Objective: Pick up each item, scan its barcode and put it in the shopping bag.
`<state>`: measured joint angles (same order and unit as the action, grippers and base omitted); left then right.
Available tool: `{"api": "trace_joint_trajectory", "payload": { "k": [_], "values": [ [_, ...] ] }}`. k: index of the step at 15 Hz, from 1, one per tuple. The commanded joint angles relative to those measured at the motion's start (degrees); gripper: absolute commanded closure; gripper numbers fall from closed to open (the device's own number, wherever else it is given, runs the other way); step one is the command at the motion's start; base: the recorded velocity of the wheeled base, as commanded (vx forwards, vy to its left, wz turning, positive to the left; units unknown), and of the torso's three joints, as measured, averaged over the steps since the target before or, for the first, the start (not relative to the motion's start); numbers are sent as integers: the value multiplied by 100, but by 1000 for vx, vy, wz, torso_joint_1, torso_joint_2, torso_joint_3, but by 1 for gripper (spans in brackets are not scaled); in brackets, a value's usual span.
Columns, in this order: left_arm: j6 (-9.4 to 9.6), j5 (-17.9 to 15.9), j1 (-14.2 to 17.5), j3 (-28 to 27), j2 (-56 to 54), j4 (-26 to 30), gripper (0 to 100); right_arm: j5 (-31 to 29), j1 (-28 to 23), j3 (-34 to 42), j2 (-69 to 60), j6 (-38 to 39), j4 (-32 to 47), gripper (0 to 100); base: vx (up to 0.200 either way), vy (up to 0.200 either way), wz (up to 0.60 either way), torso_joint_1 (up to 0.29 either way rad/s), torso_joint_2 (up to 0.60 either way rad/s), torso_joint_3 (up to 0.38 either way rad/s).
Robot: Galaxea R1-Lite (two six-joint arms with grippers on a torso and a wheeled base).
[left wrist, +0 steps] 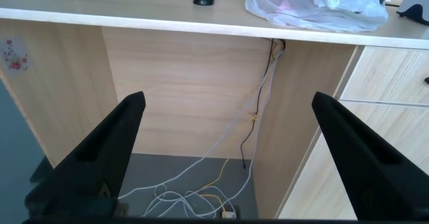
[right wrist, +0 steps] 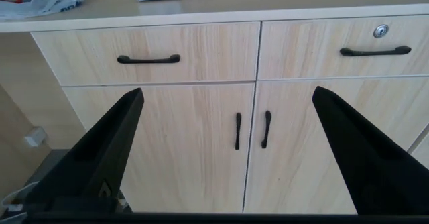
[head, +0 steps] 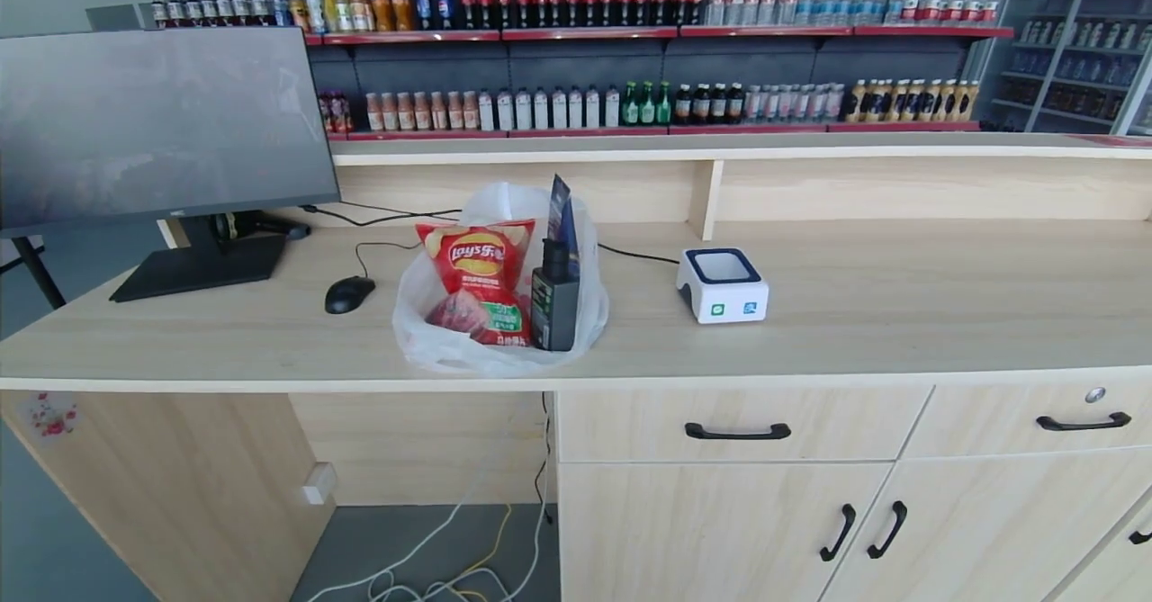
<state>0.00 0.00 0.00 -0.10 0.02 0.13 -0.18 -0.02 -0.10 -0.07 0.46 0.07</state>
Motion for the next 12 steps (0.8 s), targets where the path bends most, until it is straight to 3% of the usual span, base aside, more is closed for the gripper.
{"api": "trace_joint_trajectory", "payload": {
  "k": [1, 7, 12],
  "values": [
    [0, 0, 0, 1, -2, -5, 0, 1, -6, 1, 7, 6, 1, 0, 0, 0, 0, 0, 0, 0],
    [-18, 0, 0, 1, -2, -5, 0, -17, 2, 1, 7, -38, 1, 0, -200, 0, 0, -1, 6, 2],
    [9, 0, 0, 1, -2, -5, 0, -17, 2, 1, 7, -29, 1, 0, 0, 0, 0, 0, 0, 0]
  ]
}}
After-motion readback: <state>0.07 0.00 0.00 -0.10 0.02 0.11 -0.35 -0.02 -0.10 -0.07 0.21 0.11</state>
